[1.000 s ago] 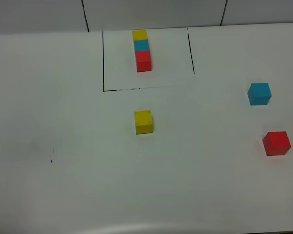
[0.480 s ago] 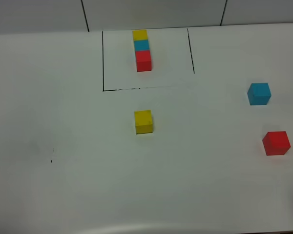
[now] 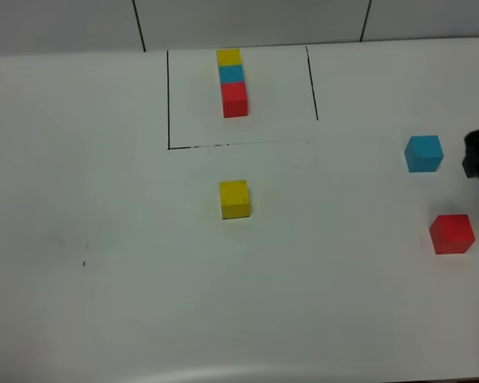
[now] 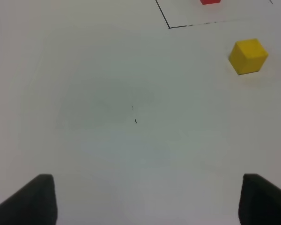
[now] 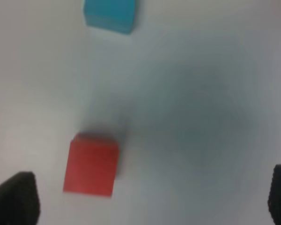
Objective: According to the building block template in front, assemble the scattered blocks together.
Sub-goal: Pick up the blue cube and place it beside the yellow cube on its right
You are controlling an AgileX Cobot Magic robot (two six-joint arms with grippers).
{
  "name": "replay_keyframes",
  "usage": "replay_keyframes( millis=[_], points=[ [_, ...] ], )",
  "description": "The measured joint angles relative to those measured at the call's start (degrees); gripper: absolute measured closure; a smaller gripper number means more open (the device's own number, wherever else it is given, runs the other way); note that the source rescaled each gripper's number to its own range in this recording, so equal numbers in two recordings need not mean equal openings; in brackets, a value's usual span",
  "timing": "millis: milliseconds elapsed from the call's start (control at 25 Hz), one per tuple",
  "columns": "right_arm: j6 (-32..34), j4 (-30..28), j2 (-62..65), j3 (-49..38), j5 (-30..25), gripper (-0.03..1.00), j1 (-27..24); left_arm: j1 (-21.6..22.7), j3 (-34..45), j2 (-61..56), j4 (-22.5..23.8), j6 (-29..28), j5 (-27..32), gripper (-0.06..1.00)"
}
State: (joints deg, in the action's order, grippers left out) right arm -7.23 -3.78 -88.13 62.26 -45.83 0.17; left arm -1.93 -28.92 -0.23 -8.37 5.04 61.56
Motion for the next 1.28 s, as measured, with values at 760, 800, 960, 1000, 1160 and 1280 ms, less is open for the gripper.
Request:
replay_keyframes(
  millis=[760,800,960,1000,1160,1280],
  points=[
    [-2.7,6.0,-30.6,25.3,-3.1,-0.03,0.0,0.0,0.0,0.0,0.0,0.0,0.0,0.28],
    [-2.6,6.4,-31.0,25.7,-3.1,-0.03,0.0,0.0,0.0,0.0,0.0,0.0,0.0,0.28],
    [-2.3,8.3,-32.1,26.7,-2.8,-0.02,0.0,0.0,0.0,0.0,0.0,0.0,0.0,0.28],
    [-2.3,8.6,-32.2,26.8,-2.6,-0.02,0.0,0.0,0.0,0.0,0.0,0.0,0.0,0.28],
    [-0.7,9.7,-32.9,26.8,-2.1,-0.01,-1.2,0.0,0.0,0.0,0.0,0.0,0.0,0.28],
    [-0.3,10.9,-34.0,26.8,-2.1,0.00,-2.4,0.0,0.0,0.0,0.0,0.0,0.0,0.28]
  ],
)
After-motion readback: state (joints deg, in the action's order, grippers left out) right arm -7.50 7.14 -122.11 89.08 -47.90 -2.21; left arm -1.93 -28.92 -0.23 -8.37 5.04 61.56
